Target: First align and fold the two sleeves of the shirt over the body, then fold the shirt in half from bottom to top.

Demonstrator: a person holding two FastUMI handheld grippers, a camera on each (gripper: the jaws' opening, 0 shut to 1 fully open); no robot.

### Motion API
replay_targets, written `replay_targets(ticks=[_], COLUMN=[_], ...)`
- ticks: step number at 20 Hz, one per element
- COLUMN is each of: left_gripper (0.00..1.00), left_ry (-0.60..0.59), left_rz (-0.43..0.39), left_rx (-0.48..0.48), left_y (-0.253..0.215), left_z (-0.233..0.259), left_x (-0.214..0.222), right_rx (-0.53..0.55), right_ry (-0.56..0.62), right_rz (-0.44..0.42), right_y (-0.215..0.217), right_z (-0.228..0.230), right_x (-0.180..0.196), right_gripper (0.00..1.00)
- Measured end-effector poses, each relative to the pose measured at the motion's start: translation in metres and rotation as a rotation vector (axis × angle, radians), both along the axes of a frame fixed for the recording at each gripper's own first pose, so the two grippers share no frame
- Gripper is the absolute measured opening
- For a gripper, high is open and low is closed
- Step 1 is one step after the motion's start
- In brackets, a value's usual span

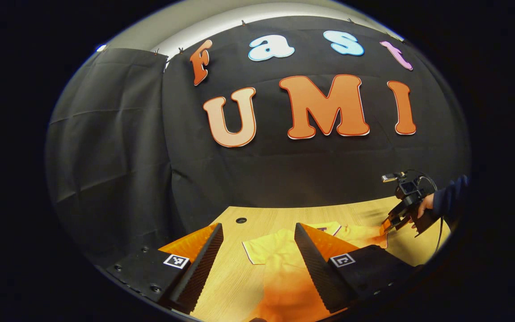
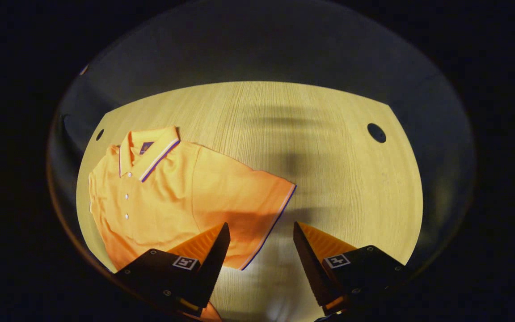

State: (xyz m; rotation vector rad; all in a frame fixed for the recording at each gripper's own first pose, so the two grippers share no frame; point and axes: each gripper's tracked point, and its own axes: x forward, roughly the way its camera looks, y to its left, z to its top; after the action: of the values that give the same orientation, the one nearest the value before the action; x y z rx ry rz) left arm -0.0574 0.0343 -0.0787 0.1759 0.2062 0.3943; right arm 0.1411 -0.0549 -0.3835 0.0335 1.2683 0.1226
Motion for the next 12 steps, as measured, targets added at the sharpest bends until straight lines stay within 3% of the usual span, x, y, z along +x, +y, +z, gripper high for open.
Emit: replay_targets(ticks=[6, 7, 8, 11, 12], left_gripper=[0.98, 0.98, 0.98, 0.98, 0.98], left_ry=[0.026, 0.031, 0.038, 0.052, 0.053], left_rz=[0.023, 0.023, 0.024, 0.021, 0.02], left_rx=[-0.021, -0.026, -0.031, -0.036, -0.036], left_y=[0.004, 0.004, 0.004, 0.006, 0.006], left_z=[-0.007, -0.008, -0.009, -0.014, -0.017], left_x=[-0.003, -0.003, -0.003, -0.002, -0.001], right_rx=[0.003, -0.009, -0.003, 0.001, 0.017], right_ry=[0.081, 0.121, 0.107, 0.097, 0.106], right_rz=[-0.029, -0.011, -0.002, 0.013, -0.012], right_y=[0.0, -0.002, 0.001, 0.007, 0.009], right_z=[-0.023, -0.023, -0.03, -0.026, -0.026], right_x=[0.002, -0.005, 0.003, 0.005, 0.006], right_gripper=[0.83, 0.78, 0.66, 0.52, 0.33])
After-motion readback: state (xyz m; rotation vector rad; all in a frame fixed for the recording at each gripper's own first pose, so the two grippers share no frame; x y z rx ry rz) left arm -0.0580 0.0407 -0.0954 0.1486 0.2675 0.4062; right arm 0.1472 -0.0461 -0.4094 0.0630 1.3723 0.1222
